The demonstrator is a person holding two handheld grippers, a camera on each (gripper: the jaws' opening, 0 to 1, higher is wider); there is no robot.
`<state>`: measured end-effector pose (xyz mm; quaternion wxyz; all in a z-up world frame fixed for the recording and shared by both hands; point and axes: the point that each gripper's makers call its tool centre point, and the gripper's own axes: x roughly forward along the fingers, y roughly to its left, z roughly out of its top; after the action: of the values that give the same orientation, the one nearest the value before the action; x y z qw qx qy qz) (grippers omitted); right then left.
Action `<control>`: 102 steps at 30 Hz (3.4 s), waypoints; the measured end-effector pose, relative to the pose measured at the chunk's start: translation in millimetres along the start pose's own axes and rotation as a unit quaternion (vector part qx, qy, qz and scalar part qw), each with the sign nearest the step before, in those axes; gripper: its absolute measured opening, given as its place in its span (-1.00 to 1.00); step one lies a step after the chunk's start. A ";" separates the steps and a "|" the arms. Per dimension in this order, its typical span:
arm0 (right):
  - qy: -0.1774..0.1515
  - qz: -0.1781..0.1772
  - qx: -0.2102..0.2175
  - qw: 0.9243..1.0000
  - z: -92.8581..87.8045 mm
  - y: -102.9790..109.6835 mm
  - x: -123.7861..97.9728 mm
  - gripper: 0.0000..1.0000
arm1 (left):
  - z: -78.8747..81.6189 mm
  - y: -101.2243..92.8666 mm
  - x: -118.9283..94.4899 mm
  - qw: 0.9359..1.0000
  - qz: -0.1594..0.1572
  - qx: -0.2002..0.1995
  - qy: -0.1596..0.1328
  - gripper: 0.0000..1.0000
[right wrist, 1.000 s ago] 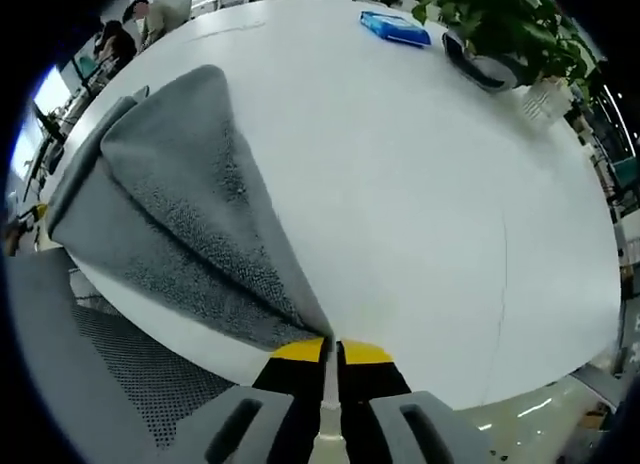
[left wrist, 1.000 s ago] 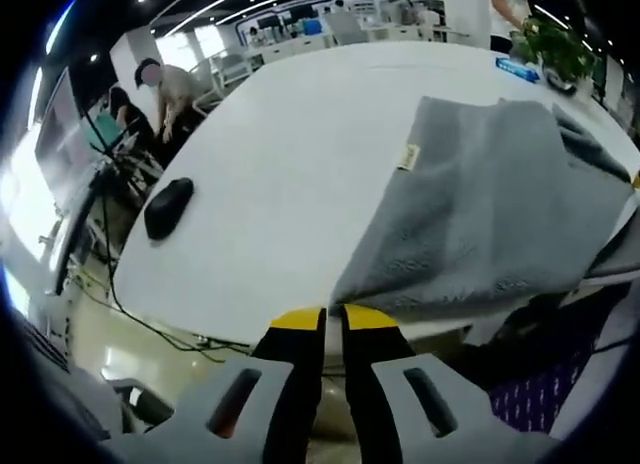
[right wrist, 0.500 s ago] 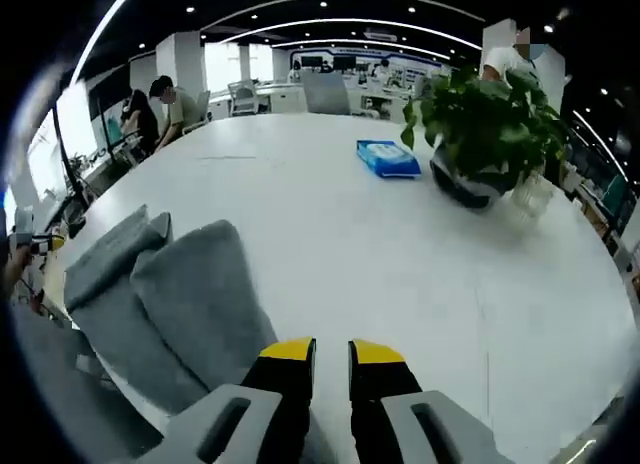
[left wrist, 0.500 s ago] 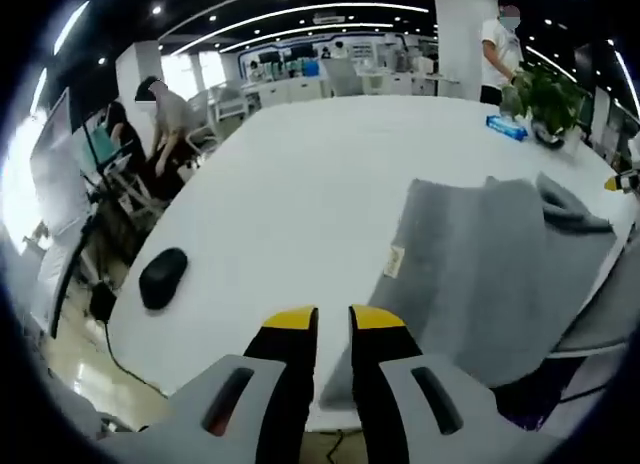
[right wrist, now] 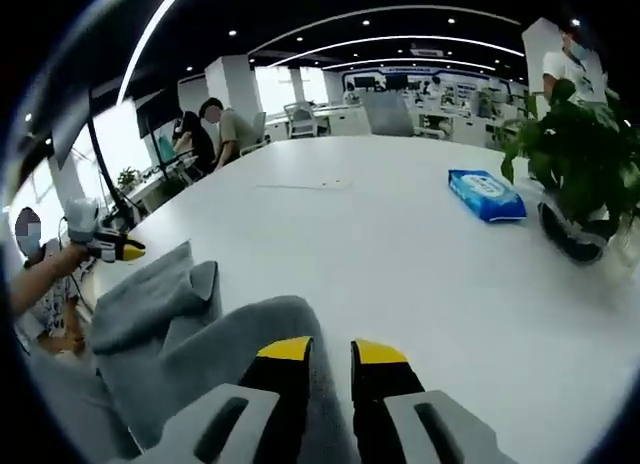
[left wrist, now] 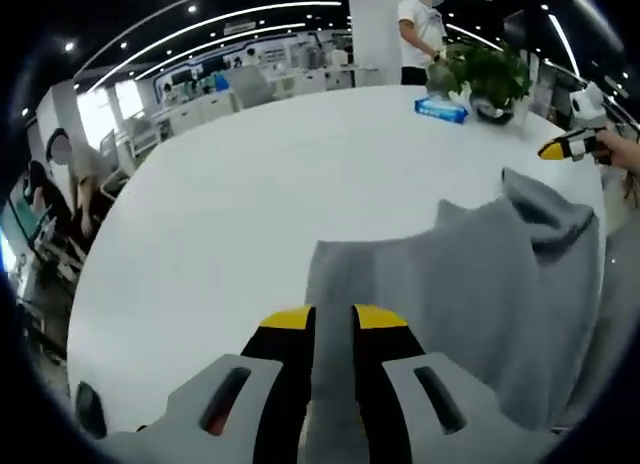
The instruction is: Open the folded towel by lifting each exposed corner and separating the folded layers until the towel lies flat within the target outline without major curled edges
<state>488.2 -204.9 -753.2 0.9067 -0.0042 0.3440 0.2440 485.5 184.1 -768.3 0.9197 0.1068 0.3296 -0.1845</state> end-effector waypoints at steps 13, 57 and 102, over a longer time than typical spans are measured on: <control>0.079 0.055 -0.063 0.993 -6.1 14.7 48.2 -0.76 | -4.7 -16.7 51.9 0.997 -0.028 0.056 0.050 -0.77; 0.161 -0.092 -0.215 0.959 -21.5 -59.5 63.4 -1.00 | -6.5 23.8 60.7 0.980 0.045 0.185 0.061 -1.00; 0.182 -0.137 -0.099 0.969 -30.2 -134.0 26.8 -1.00 | -16.5 99.1 59.7 0.978 0.095 0.161 0.093 -1.00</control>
<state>546.3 -316.4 -814.5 0.8487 -0.1851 0.4736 0.1456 559.4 263.4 -812.0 0.8691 0.3010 0.3680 -0.1361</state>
